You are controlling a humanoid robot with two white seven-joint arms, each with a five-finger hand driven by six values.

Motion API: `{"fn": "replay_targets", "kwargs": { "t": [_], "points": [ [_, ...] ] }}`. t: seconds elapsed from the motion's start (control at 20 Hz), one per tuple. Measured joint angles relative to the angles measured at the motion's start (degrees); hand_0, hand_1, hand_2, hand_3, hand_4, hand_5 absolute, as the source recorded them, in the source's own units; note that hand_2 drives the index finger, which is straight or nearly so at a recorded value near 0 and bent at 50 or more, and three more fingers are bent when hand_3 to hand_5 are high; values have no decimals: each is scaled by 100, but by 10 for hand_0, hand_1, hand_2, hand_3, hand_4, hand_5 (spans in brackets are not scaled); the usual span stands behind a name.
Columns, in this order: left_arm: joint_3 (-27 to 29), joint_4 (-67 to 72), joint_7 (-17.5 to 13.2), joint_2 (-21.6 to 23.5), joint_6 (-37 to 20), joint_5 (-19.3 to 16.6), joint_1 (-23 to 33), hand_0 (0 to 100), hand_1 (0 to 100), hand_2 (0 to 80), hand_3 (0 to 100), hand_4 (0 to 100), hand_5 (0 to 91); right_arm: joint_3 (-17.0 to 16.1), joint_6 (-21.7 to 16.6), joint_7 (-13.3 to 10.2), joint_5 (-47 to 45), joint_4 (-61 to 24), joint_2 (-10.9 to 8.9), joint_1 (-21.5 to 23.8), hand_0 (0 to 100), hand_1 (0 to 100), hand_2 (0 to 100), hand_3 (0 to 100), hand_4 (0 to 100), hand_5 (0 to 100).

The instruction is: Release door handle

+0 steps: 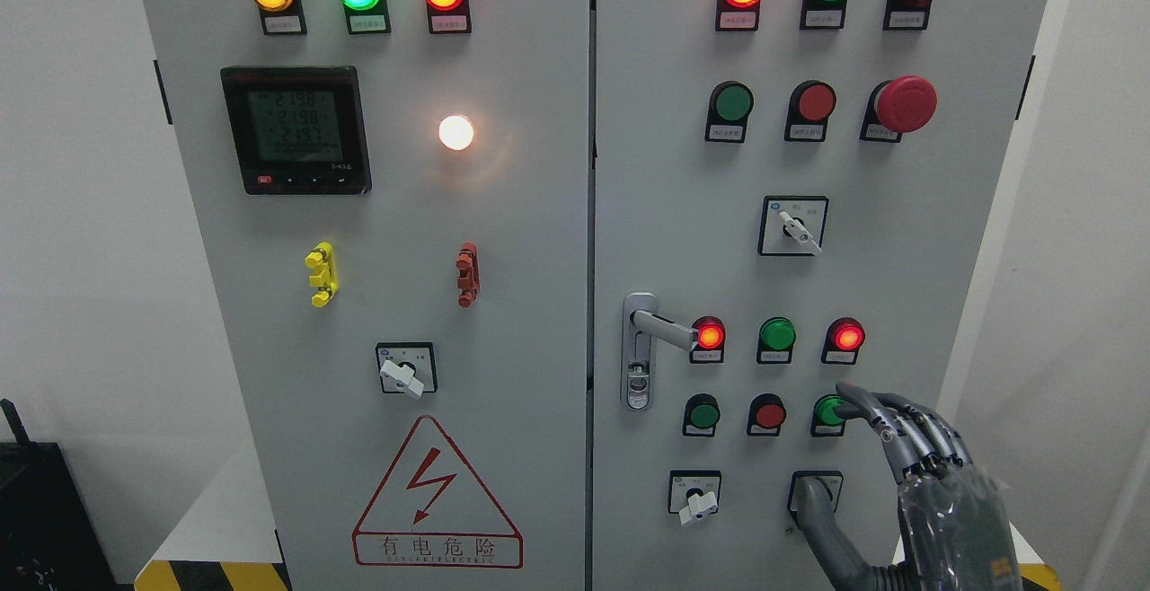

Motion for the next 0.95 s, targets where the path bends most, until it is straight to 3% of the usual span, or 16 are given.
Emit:
{"fn": "replay_targets", "kwargs": {
  "t": [0.25, 0.95],
  "points": [
    [0, 0, 1, 0, 14, 0, 0, 0, 0, 48, 107, 4, 0, -147, 16, 143, -168, -20, -17, -209, 479, 157, 0, 0, 0, 0],
    [0, 0, 1, 5, -21, 0, 0, 0, 0, 47, 106, 4, 0, -299, 5, 178, -267, -59, -31, -366, 435, 156, 0, 0, 0, 0]
  ]
}}
